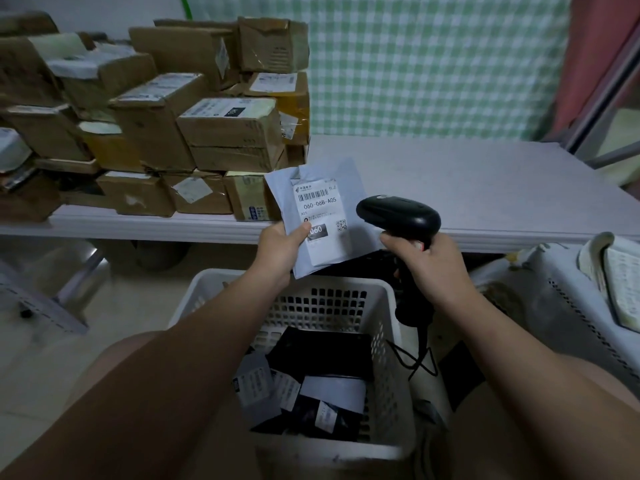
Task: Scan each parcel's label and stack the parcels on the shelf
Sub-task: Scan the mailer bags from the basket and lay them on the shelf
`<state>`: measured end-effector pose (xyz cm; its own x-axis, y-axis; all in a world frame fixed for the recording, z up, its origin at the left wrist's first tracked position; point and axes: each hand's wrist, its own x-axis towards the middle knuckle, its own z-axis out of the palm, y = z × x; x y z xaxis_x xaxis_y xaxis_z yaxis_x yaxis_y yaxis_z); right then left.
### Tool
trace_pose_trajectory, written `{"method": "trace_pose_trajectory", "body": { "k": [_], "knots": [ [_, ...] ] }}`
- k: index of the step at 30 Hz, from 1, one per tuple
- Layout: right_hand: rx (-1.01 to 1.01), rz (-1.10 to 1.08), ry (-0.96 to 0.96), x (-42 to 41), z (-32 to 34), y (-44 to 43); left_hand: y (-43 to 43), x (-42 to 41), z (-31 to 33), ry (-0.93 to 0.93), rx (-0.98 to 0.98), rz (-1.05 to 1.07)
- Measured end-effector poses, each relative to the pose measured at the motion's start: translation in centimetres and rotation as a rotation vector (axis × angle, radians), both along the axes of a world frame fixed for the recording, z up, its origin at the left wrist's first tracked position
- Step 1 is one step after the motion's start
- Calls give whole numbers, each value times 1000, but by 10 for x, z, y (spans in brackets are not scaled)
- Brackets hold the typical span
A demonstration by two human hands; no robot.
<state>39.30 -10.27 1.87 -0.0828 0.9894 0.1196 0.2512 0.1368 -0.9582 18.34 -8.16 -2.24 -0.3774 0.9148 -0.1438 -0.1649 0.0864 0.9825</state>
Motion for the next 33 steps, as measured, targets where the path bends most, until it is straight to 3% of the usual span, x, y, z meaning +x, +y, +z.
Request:
{"method": "trace_pose_trajectory", "body": {
  "k": [12, 20, 23, 27, 29, 31, 33],
  "knots": [
    [56, 59, -68, -2, -1, 2, 4, 1, -2, 37, -3, 15],
    [3, 82, -4, 0, -6, 5, 4, 4, -1, 39, -3, 15],
    [-77, 94, 101, -2, -6, 9, 3, 7, 0, 7, 7, 3],
    [-323, 60, 386, -3, -4, 30, 7, 12, 5, -4, 24, -43],
    [-402, 44, 423, -5, -2, 43, 14, 16, 12, 21, 43, -57],
    [-386, -18, 439, -7, -3, 56, 27, 22, 21, 189, 40, -37],
    [-339, -110, 454, -8, -6, 70, 41, 30, 29, 603, 5, -16]
  ]
}}
